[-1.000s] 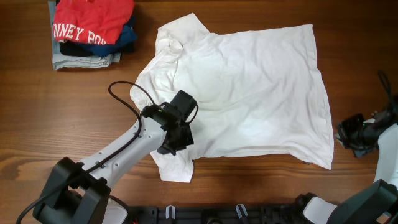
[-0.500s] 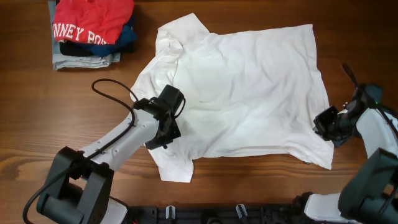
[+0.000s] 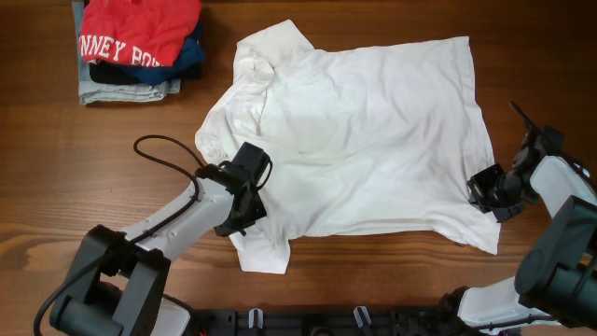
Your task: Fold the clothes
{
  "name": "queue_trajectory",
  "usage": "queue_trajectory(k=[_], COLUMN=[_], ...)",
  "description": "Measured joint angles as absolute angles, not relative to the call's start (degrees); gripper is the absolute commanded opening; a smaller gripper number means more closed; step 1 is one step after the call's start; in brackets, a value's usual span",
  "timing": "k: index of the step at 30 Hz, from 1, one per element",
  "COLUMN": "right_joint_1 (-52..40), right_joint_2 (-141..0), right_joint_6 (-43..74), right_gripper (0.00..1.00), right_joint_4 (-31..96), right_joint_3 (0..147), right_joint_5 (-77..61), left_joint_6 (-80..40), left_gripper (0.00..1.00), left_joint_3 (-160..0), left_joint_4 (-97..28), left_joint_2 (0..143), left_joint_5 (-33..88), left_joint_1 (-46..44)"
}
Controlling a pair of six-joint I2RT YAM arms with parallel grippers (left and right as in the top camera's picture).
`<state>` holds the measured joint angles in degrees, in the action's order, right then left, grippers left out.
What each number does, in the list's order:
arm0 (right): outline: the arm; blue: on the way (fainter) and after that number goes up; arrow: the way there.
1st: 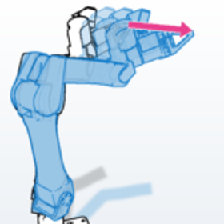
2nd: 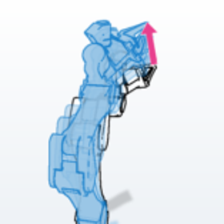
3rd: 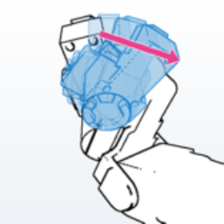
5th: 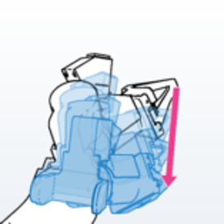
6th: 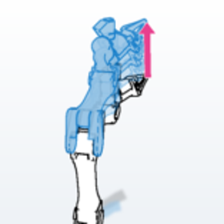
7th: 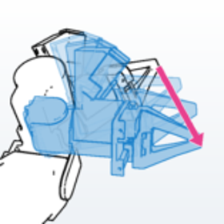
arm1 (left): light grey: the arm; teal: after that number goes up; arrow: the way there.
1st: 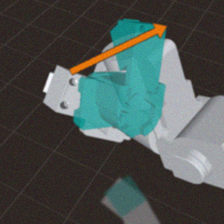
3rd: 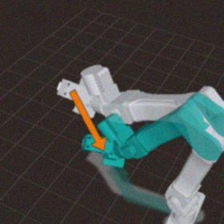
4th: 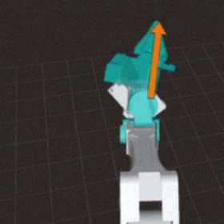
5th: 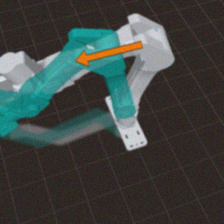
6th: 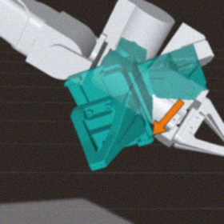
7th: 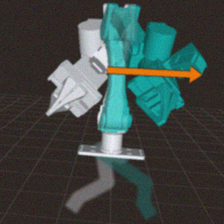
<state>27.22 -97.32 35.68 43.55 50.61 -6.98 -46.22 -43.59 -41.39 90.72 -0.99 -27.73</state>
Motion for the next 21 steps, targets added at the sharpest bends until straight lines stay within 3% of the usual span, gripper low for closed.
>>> queue_trajectory(k=[14,21], right_joint_1=[39.31,39.33], right_joint_2=[-97.62,-97.95], right_joint_6=[36.23,36.16], right_gripper=[0.04,0.04], right_joint_4=[45.15,45.52], right_joint_3=[50.81,51.29], right_joint_5=[-6.92,-6.81], left_joint_6=[-49.45,-56.34], left_gripper=[0.04,0.04], left_joint_3=[-40.03,-39.09], left_joint_4=[-37.82,-39.64], left_joint_2=[88.25,89.08], left_joint_5=[4.82,17.87], left_joint_1=[-27.24,-38.81])
